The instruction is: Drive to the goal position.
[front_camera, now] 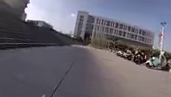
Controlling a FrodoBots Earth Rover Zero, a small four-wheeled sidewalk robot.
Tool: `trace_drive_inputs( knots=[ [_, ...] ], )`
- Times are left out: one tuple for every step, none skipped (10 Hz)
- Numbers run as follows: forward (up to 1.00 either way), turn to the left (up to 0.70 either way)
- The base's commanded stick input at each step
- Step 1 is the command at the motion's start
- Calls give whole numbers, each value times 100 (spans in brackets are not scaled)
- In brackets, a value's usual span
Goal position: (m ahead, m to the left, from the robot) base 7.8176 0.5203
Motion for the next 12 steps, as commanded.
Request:
trace_drive_inputs(
  knots=[
    [70,0],
    [70,0],
    [70,0],
    [70,0],
    [70,0],
    [70,0],
    [70,0],
    [70,0],
    [70,0],
    [70,0],
    [70,0],
    [70,0]
  ],
)
